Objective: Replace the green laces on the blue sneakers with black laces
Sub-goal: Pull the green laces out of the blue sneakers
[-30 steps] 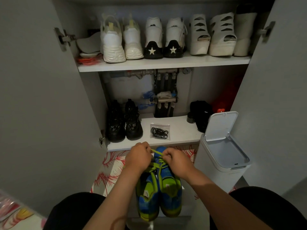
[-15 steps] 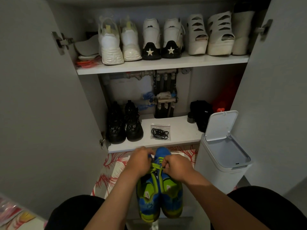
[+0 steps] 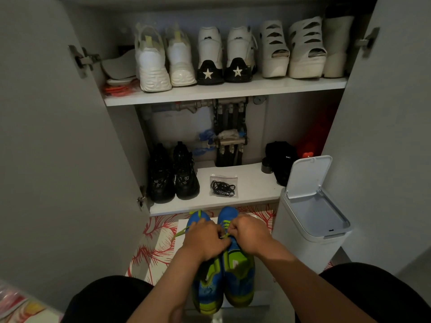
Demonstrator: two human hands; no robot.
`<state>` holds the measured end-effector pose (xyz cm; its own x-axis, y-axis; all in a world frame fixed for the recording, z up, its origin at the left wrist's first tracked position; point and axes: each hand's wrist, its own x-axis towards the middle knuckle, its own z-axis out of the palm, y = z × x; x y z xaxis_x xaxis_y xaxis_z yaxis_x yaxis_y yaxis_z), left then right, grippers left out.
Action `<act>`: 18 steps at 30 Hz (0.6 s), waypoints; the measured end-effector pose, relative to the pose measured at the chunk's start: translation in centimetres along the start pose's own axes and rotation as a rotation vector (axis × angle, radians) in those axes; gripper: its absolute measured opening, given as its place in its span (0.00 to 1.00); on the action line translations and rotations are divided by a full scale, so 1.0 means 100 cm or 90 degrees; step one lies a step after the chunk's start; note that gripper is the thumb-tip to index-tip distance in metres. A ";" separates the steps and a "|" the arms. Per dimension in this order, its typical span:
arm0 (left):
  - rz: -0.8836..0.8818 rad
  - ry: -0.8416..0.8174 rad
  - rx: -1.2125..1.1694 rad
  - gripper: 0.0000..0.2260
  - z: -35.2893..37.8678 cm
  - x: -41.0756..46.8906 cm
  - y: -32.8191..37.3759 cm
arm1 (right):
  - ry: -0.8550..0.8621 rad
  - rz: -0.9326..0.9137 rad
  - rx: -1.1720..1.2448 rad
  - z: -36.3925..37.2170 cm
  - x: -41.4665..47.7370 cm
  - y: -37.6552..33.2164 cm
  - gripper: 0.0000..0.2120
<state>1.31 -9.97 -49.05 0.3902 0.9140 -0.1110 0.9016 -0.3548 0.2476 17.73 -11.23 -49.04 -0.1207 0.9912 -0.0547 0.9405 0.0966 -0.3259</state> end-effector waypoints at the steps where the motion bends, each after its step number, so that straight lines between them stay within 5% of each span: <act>1: -0.005 -0.006 -0.001 0.15 0.001 0.000 0.000 | -0.001 0.005 -0.007 0.000 0.000 0.000 0.07; 7: -0.011 0.005 -0.030 0.17 0.006 0.002 -0.004 | 0.090 0.184 0.021 -0.020 -0.003 0.016 0.11; 13: 0.037 0.063 -0.037 0.14 0.009 0.005 -0.002 | -0.002 -0.001 0.050 -0.006 -0.003 0.005 0.22; 18: 0.027 0.059 -0.090 0.07 0.005 0.003 0.003 | -0.006 -0.035 -0.119 0.000 -0.003 0.002 0.10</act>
<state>1.81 -9.91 -49.49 0.4027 0.9153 -0.0092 0.8464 -0.3685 0.3844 17.98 -11.52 -49.15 -0.1750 0.9833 -0.0507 0.9750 0.1659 -0.1480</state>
